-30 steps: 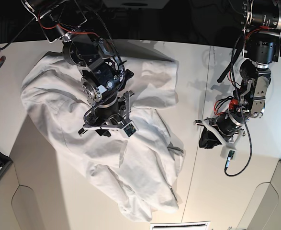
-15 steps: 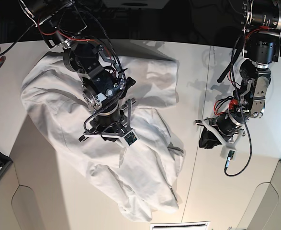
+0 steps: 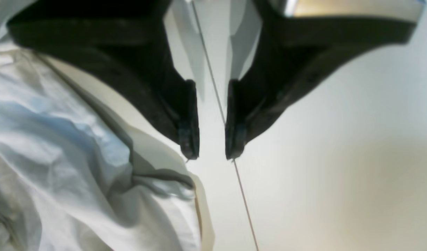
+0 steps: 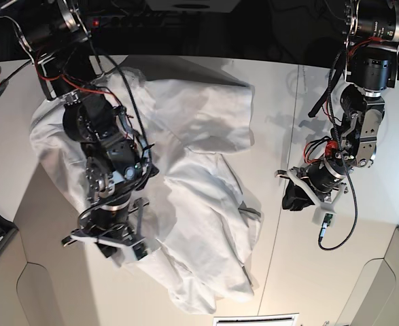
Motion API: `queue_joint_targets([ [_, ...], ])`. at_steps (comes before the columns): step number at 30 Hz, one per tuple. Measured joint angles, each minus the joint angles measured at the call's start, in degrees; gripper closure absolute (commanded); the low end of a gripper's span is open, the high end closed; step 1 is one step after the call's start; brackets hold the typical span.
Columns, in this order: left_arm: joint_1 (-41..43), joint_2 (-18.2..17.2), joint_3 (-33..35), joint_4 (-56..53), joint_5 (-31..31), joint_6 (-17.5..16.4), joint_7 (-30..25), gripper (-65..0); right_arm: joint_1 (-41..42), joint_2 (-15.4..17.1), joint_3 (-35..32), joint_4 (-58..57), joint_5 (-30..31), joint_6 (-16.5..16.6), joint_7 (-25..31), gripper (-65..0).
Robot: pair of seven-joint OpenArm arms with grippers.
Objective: Layout the t-shirt on the table in an organized manner, then fold the t-shirt properly
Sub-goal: 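Drag the grasped shirt edge with the right gripper to spread it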
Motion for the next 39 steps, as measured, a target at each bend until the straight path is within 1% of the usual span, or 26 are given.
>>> queue_joint_targets([
  [4, 0.04, -0.02, -0.02, 0.00, 0.02, 0.00, -0.02, -16.8, 2.86, 0.13, 10.69, -0.02, 0.50, -0.33, -0.42, 0.0],
  [6, 0.02, -0.02, -0.02, 0.00, -0.02, 0.00, -0.02, -16.8, 4.20, 0.15, 16.04, -0.02, 2.23, -2.32, -0.20, 0.0],
  [7, 0.02, -0.02, -0.02, 0.00, 0.00, 0.00, -0.04, -16.8, 4.66, 0.20, 18.58, -0.02, 2.49, -2.73, -0.20, 0.0],
  [11, 0.04, -0.02, -0.02, 0.00, -0.02, 0.00, -0.02, -16.8, 5.25, 3.15, 25.49, -0.02, 8.35, -3.08, 0.74, -0.8],
  [13, 0.02, -0.02, -0.02, 0.00, 0.00, 0.00, -0.02, -16.8, 5.42, 4.85, 27.43, -0.02, 11.39, -2.97, 1.40, -19.2],
  [14, 0.02, -0.02, -0.02, 0.00, -0.02, 0.00, -0.04, -16.8, 5.44, 5.55, 27.98, -0.02, 12.50, -2.16, 1.55, -26.4],
  [15, 0.02, 0.00, -0.02, 0.00, -0.04, 0.00, -0.04, -16.8, 5.44, 6.23, 28.26, 0.00, 13.57, -0.42, 1.64, -30.8],
  [16, 0.02, -0.02, -0.02, 0.00, -0.46, 0.00, -0.02, -16.8, 5.44, 6.82, 28.28, 0.00, 14.62, 1.46, 1.70, -31.8],
  [17, 0.04, -0.02, -0.02, 0.00, -0.85, 0.00, -0.04, -16.8, 5.42, 6.86, 28.28, 0.00, 15.23, 2.56, 1.73, -31.8],
  [18, 0.02, -0.02, -0.02, 0.00, -1.11, 0.00, -0.04, -16.8, 5.40, 6.75, 28.26, 0.00, 16.39, 2.71, 1.79, -31.7],
  [21, 0.02, 0.00, -0.02, 0.00, -1.25, 0.00, -0.04, -16.8, 5.42, 6.27, 28.02, -0.02, 20.98, 5.62, 4.76, -31.7],
  [23, 0.04, -0.04, -0.02, 0.00, -1.22, 0.00, -0.04, -16.8, 5.55, 6.21, 28.00, -0.02, 24.11, 8.37, 5.73, -31.7],
  [25, 0.02, -0.02, -0.02, 0.00, -1.22, 0.00, -0.02, -16.8, 5.55, 6.23, 28.02, -0.02, 27.56, 11.91, 6.05, -31.6],
  [26, 0.02, 0.00, -0.02, 0.00, -1.27, 0.00, -0.04, -16.8, 5.55, 6.21, 28.02, -0.02, 29.77, 13.22, 6.03, -30.5],
  [27, 0.00, 0.00, -0.02, 0.00, -1.25, 0.00, -0.04, -16.8, 5.57, 6.19, 28.02, -0.02, 31.91, 15.63, 5.97, -25.2],
  [28, 0.02, 0.00, -0.02, 0.00, -1.25, 0.00, -0.04, -16.8, 5.57, 6.19, 28.02, -0.02, 34.16, 18.58, 5.22, -15.8],
  [29, 0.02, 0.00, -0.02, 0.00, -1.25, 0.00, -0.04, -16.8, 5.62, 5.99, 28.02, 0.00, 36.57, 21.14, 3.32, -5.0],
  [30, 0.02, -0.02, -0.02, 0.00, -1.25, 0.00, -0.07, -16.8, 5.66, 5.44, 28.04, 0.02, 38.53, 23.37, 0.83, 0.0],
  [32, 0.02, -0.02, -0.02, 0.00, -1.25, 0.00, -0.50, -16.8, 5.38, 3.82, 28.13, 0.02, 45.59, 26.99, -3.02, 0.0],
  [35, -0.33, 0.00, -0.02, 0.00, -1.25, 0.02, -2.03, -16.8, 3.69, 0.15, 28.11, 0.02, 55.41, 30.05, -5.95, 0.0],
  [36, -0.48, 0.00, 0.00, 0.00, -1.25, 0.02, -2.21, -16.8, 2.73, -0.98, 28.06, 0.02, 57.75, 31.50, -7.04, 0.0],
  [39, -0.44, -0.02, -0.02, 0.00, -1.09, 0.02, -2.91, -16.8, -0.96, -3.85, 27.80, 0.02, 63.56, 37.68, -9.09, 0.0],
])
